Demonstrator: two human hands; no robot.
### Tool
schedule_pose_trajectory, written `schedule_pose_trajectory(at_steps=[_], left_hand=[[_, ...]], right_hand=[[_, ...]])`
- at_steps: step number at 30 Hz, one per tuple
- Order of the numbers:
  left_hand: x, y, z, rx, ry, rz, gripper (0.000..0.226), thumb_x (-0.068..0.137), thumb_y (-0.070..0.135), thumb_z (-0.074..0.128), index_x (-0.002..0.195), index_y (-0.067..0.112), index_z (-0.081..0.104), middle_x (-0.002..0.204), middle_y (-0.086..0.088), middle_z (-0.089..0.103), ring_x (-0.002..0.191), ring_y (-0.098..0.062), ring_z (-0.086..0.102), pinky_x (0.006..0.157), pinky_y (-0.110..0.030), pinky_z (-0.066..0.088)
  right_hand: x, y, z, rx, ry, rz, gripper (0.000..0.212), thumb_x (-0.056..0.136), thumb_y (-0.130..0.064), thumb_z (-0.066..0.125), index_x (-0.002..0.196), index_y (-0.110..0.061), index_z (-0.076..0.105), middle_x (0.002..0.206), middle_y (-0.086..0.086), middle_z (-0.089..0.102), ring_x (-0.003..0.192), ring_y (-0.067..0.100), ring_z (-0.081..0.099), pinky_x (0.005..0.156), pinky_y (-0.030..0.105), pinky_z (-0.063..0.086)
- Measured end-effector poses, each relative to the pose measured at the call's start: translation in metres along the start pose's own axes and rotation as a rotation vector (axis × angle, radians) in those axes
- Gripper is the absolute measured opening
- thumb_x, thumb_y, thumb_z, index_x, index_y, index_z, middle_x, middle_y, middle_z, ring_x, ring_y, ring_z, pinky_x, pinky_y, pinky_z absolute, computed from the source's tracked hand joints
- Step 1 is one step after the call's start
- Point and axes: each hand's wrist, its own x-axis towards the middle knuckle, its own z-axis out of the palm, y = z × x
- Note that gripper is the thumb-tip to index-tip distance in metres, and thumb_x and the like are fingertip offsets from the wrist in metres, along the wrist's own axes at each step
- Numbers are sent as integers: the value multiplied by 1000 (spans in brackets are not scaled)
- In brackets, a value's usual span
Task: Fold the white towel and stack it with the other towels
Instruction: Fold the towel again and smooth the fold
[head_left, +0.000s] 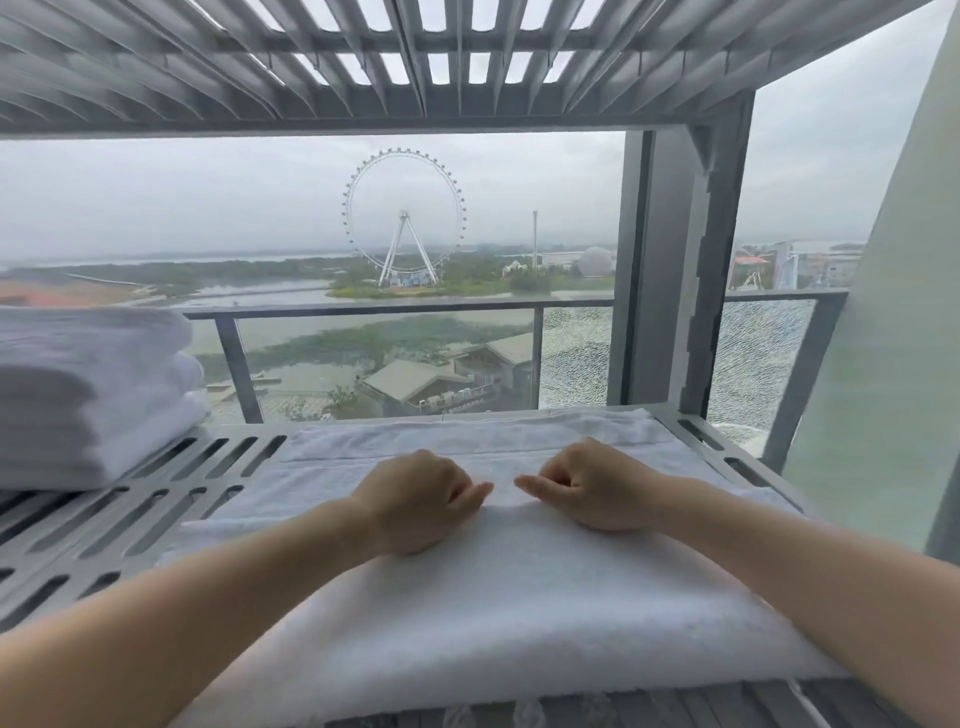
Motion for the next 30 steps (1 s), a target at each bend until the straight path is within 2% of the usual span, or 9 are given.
schedule_pose_trajectory(at_steps=[2,4,7,10,15,18,21,27,30], left_hand=[[7,-2,-1,29,-39,-2,46,91,51,37,58,20,39,67,4,50,69,-21,46,60,-30,36],[17,-6,-1,18,-78,-14,34,88,54,43,68,27,44,84,3,57,76,-17,46,63,-29,36],[38,-19,2,26,-76,-46,27,88,53,44,87,27,50,105,3,56,89,-16,50,68,-30,39],[61,-35,11,49,-61,-92,30,94,45,39,104,20,53,117,-1,52,109,-21,52,82,-35,45],[96,-63,29,-27,-153,-142,40,98,35,30,133,17,37,143,-6,40,132,-24,36,107,-39,32],[109,-78,36,-32,-184,-170,53,95,45,32,143,21,26,151,-2,30,138,-22,28,112,-43,27],[115,-92,41,1,-147,-170,58,92,54,34,141,22,30,146,-5,34,134,-24,34,109,-43,31],[112,-96,43,71,-84,-165,58,89,60,35,125,15,43,130,-8,43,124,-23,39,105,-40,35],[105,-95,37,65,-11,-119,48,90,55,39,112,14,45,117,-8,49,111,-25,49,95,-40,41]], right_hand=[[6,2,-1,-70,-23,7,45,90,-47,48,54,-21,39,52,-7,42,51,12,38,54,31,34],[15,8,-5,-103,-26,32,25,89,-42,53,69,-27,49,70,-9,55,65,13,50,63,30,43],[34,21,-12,-94,-2,71,9,88,-34,54,91,-26,55,91,-3,58,78,16,52,69,30,43],[57,34,-5,-97,14,168,26,90,-28,52,114,-20,53,116,-1,50,100,18,51,84,29,40],[86,52,11,-133,-36,291,49,93,-28,39,140,-18,32,151,3,30,136,22,30,112,39,24],[92,65,15,-143,-103,345,57,93,-36,33,146,-23,17,156,2,19,142,19,19,116,45,7],[96,75,15,-130,-101,358,61,91,-40,32,147,-25,12,157,-2,15,143,17,15,114,51,-3],[97,77,14,-130,-54,339,67,87,-42,38,147,-27,12,156,0,15,143,19,4,113,53,-6],[93,74,14,-185,48,277,68,82,-41,45,144,-24,22,139,3,31,136,22,15,115,53,-2]])
